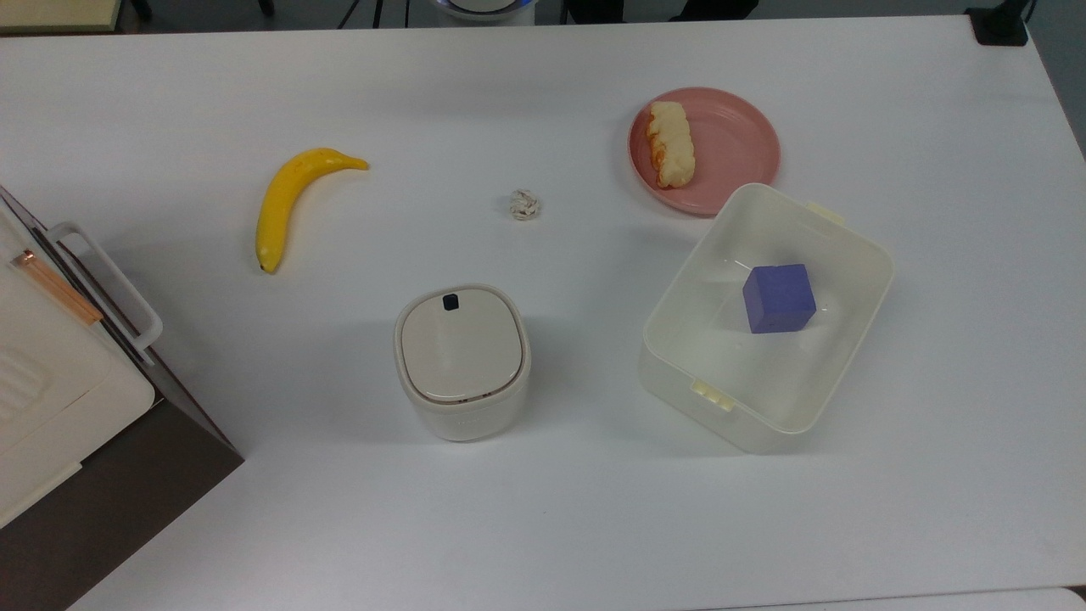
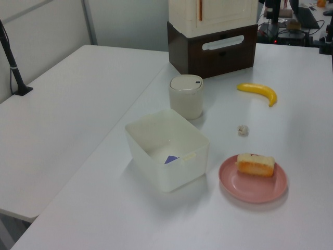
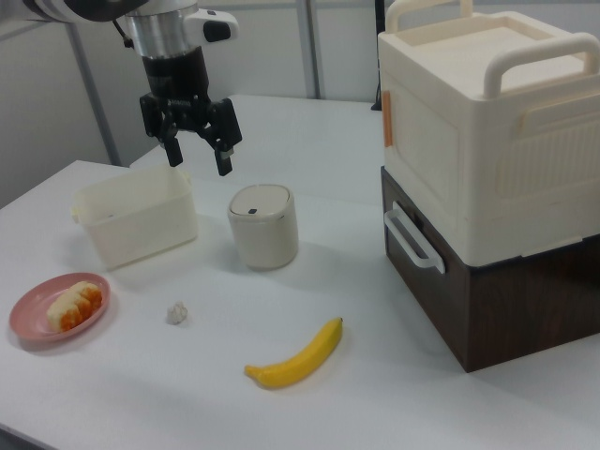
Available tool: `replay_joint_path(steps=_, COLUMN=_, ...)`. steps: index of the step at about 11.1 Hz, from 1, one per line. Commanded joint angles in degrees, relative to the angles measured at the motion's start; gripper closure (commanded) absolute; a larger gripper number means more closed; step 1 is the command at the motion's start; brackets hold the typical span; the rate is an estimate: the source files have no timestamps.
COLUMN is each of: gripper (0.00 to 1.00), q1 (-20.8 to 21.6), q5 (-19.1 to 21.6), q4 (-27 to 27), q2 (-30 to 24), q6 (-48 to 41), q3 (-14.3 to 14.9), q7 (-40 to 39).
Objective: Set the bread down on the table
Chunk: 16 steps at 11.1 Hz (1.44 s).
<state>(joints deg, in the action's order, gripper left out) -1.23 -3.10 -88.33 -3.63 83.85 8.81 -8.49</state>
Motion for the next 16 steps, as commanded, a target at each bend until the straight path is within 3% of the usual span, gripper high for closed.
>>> replay_joint_path(steps=1, gripper=0.0, q1=0.36, q5=-0.94, q4=0.97, q2=0.2, q6=-1.41, q3=0.33, q7=0.67)
replay_joint_path(steps=9, gripper=0.0, q1=1.67, q5=-0.68, q4=0.35, q2=0.29, q6=-1.67, q3=-0.2, q7=0.76)
replay_joint_path(steps=12, gripper=0.0, q1=8.94, q5=-0.94, q4=-2.28, q2=1.34, q6=-1.59, q3=-0.2, q7=2.07)
replay_joint_path(steps=16, gripper=0.0, q1=21.86, q5=-5.51, q4=-11.67, q2=4.76, q6=5.43, q3=-0.2, q7=13.73)
